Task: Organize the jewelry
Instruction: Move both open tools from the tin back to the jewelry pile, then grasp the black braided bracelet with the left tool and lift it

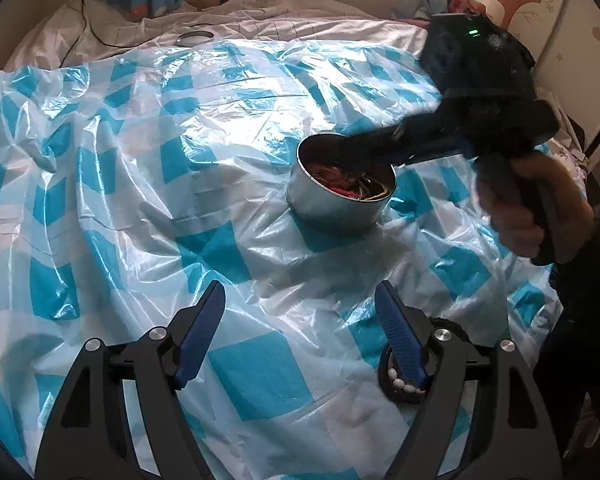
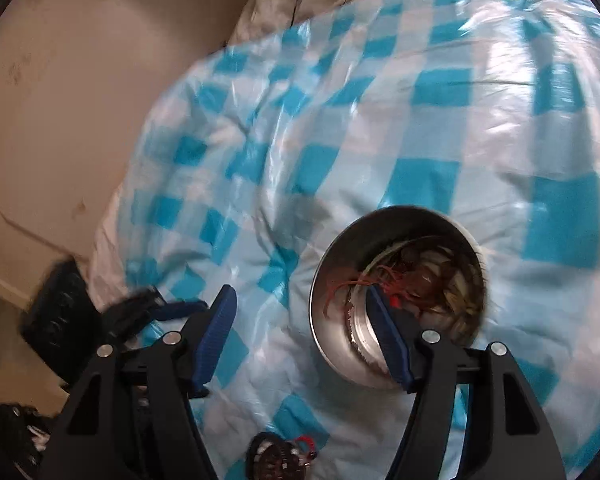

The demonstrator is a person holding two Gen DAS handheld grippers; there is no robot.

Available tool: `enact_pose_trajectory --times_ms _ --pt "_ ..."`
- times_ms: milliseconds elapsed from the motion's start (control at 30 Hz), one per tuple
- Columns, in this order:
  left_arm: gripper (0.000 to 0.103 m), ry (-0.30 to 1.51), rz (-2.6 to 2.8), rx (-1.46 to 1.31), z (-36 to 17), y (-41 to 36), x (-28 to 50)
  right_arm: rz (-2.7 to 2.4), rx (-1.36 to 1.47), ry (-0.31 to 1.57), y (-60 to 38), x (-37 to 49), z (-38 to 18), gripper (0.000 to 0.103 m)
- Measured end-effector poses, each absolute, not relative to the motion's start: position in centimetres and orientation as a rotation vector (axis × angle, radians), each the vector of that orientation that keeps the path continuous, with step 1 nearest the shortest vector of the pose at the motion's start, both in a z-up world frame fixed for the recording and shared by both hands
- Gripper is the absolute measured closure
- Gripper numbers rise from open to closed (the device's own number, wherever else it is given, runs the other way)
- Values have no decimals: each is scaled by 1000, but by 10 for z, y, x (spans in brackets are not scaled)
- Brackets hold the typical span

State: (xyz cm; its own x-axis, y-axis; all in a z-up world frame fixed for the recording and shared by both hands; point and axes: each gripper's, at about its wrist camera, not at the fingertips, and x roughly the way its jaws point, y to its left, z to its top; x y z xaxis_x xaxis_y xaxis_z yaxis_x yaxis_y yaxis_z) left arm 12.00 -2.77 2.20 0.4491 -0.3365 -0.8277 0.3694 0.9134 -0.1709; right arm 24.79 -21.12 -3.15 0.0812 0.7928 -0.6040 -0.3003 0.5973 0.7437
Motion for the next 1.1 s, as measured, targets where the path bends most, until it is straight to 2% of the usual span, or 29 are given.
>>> enact_pose_trajectory --times_ms 300,600,667,733,833,900,933,967,1100 --pt "29 1059 -536 49 14 -40 114 639 776 1027 -287 187 -32 24" --pt "30 1103 -670 -20 -14 -65 106 528 900 1024 -302 182 -49 24" --pt "35 1112 -694 -25 -18 -71 106 529 874 1023 -300 182 -45 24" --pt "35 1116 -716 2 -21 -81 103 529 842 1021 -297 180 -40 24" --pt "43 1122 -740 31 -26 -91 98 541 810 1017 -294 177 -33 22" --pt "55 1133 -752 34 -29 -93 97 547 800 1015 -295 174 -30 21" --pt "72 1146 -753 38 -31 -94 96 548 793 1015 -295 173 -30 20" --pt "79 1150 -740 51 -33 -93 96 546 787 1015 -296 172 -29 20" --pt "88 1129 -707 33 -31 -84 94 534 797 1017 -299 170 -29 20"
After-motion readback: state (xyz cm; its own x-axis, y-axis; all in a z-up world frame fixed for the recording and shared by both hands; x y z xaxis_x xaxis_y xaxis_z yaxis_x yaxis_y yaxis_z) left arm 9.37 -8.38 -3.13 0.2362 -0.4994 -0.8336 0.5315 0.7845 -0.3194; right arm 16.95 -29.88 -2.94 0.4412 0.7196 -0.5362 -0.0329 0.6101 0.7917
